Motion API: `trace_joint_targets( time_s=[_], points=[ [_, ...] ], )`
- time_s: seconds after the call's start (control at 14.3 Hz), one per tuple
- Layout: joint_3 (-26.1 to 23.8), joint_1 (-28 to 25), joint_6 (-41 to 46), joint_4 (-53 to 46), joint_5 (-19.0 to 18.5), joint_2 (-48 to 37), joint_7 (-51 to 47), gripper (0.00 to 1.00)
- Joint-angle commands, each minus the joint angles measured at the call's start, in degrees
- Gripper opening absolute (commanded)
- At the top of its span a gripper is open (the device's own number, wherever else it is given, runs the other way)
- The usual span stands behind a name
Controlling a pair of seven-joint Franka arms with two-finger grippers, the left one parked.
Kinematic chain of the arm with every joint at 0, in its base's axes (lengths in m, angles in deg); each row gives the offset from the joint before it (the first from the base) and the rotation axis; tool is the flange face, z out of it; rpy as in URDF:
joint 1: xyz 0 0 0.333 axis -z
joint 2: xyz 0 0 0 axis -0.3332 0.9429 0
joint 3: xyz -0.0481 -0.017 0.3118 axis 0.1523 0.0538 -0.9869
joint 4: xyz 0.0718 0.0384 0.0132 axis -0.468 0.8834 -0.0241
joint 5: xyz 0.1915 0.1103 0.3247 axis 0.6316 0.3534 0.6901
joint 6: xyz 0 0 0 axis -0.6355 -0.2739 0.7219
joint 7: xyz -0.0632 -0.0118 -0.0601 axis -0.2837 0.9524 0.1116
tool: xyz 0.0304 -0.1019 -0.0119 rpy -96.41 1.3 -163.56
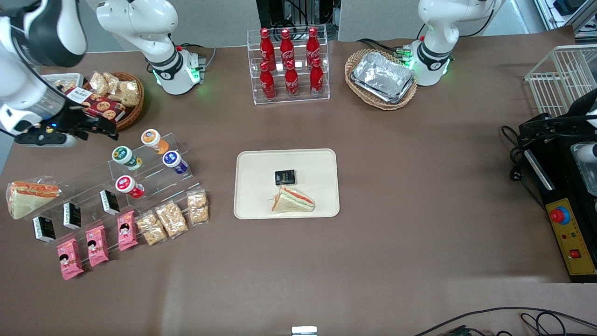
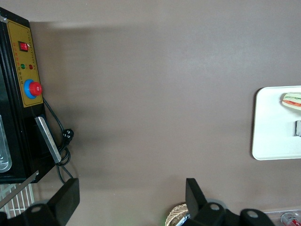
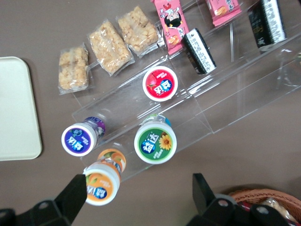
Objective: Place green gum on tray
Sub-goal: 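Lower the right gripper and grasp the green-labelled gum bottle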
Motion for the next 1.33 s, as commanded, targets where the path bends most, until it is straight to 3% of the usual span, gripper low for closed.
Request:
trace_joint_targets(
  time_s=[0.0, 0.77, 0.91, 1.12, 1.26],
  points=[
    [0.1, -0.2, -8.3, 8.7, 0.7, -1.9, -0.8, 1.0],
    [0.7, 0.6, -21.1, 12.5, -0.1, 5.0, -0.6, 0.98],
    [0.7, 0.7, -21.9, 13.0, -0.1, 5.0, -0.2, 0.85],
    [0.7, 1.8, -22.2, 12.9, -0.8, 5.2, 1.3, 0.39],
    [0.7, 1.8, -22.0, 12.8, -0.8, 5.2, 1.6, 0.37]
  ],
)
